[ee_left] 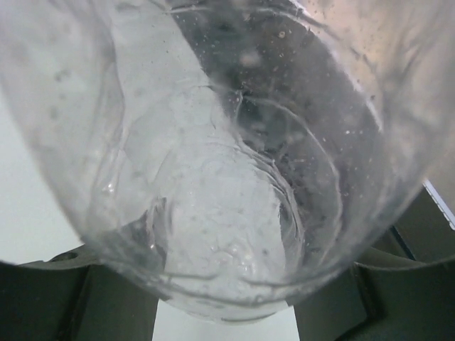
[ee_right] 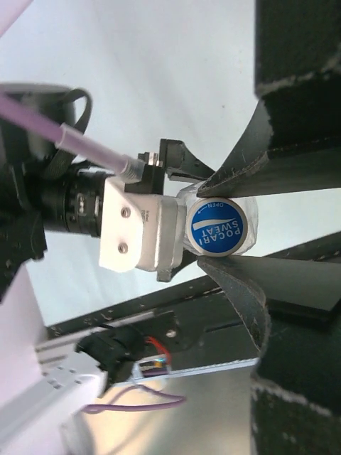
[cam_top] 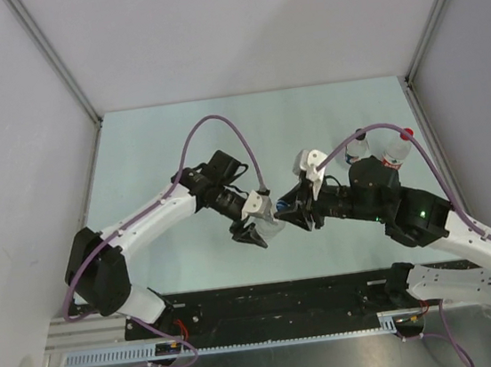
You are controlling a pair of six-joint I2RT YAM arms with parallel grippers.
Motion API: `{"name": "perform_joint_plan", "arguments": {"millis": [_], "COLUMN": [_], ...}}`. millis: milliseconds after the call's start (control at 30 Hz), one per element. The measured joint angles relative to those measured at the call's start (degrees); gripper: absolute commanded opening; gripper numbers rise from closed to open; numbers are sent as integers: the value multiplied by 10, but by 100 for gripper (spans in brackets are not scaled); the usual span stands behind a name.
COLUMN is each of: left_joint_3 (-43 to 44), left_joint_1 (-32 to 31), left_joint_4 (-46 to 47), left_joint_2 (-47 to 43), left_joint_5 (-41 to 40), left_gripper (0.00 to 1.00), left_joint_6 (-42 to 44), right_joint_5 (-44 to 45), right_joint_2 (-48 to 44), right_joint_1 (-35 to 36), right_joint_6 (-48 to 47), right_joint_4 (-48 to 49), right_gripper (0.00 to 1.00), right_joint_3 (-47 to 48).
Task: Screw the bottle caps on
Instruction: Screw the bottle cap onto the plastic bottle.
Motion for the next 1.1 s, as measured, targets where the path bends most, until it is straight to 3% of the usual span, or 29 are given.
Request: {"name": "perform_joint_plan", "arguments": {"millis": [333, 533, 733, 833, 867, 1100], "left_joint_3": [9, 9, 12, 18, 23, 27], "left_joint_1": [20, 33, 39, 39, 35, 25], "left_joint_4": [-20, -21, -18, -5, 6, 26], "left_joint_2": [17, 38, 46, 46, 46, 45], "left_joint_5": [-47, -80, -80, -59, -51, -37], "left_gripper": [51, 51, 51, 51, 51, 51], "left_joint_6": [-44, -55, -54, -52, -52, -52], "right_joint_5": [213, 304, 330, 318, 305, 242], "right_joint_2": [12, 45, 51, 42, 36, 15], "right_joint_1": [22, 35, 43, 47, 50, 60], "right_joint_6": [301, 414, 426, 414, 412, 353], "right_joint_4": [36, 19, 24, 12, 15, 40], "right_gripper": [20, 27, 57, 88, 94, 99], "right_joint_3": [-39, -41, -43, -51, -57, -66]}}
